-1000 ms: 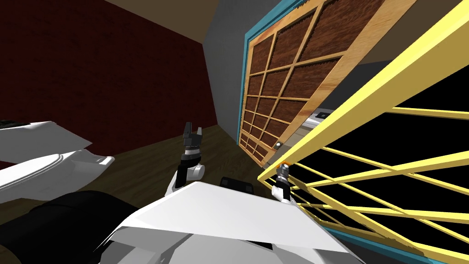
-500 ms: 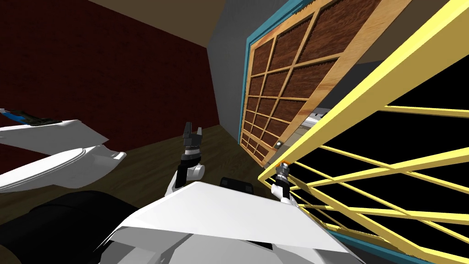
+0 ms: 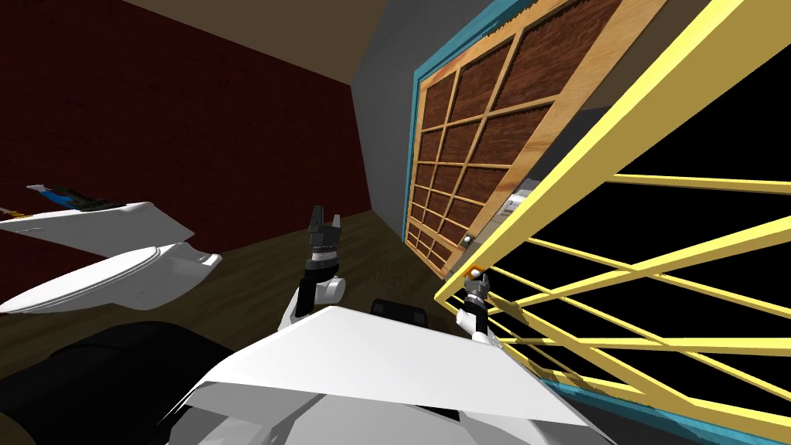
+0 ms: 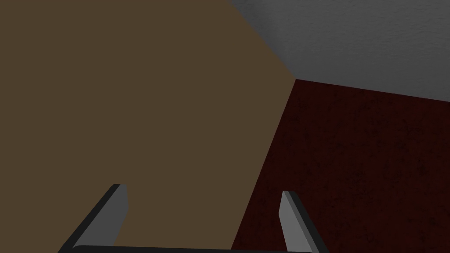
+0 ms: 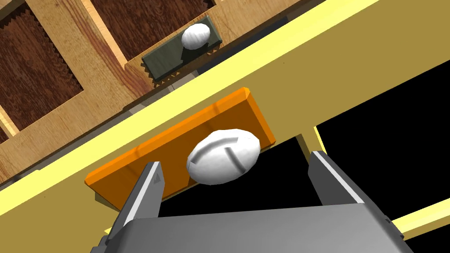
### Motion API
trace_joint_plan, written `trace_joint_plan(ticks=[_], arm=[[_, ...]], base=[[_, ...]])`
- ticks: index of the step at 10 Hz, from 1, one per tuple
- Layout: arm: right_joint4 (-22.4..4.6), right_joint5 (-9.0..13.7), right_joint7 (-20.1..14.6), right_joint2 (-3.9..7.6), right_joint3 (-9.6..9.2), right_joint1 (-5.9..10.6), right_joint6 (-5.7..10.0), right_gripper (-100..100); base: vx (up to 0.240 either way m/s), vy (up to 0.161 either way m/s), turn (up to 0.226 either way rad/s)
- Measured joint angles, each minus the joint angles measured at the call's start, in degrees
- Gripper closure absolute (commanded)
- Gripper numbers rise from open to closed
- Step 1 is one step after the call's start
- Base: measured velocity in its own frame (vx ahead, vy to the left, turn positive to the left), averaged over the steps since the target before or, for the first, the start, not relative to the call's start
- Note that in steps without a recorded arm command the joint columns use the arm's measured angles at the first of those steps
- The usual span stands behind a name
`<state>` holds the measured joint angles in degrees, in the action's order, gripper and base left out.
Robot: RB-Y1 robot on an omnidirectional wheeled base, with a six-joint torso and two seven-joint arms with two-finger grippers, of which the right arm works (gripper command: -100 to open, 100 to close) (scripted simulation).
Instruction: Pull the door open
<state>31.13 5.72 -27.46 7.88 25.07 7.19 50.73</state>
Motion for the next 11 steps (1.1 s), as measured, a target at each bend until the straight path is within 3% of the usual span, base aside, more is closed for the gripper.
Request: trace_joint_plan(ticks=[11], arm=[[-1.37, 4.93, -15.74, -1.17, -0.60, 1.88, 0.45, -100]], base=[[-0.051, -0.013, 0.050]])
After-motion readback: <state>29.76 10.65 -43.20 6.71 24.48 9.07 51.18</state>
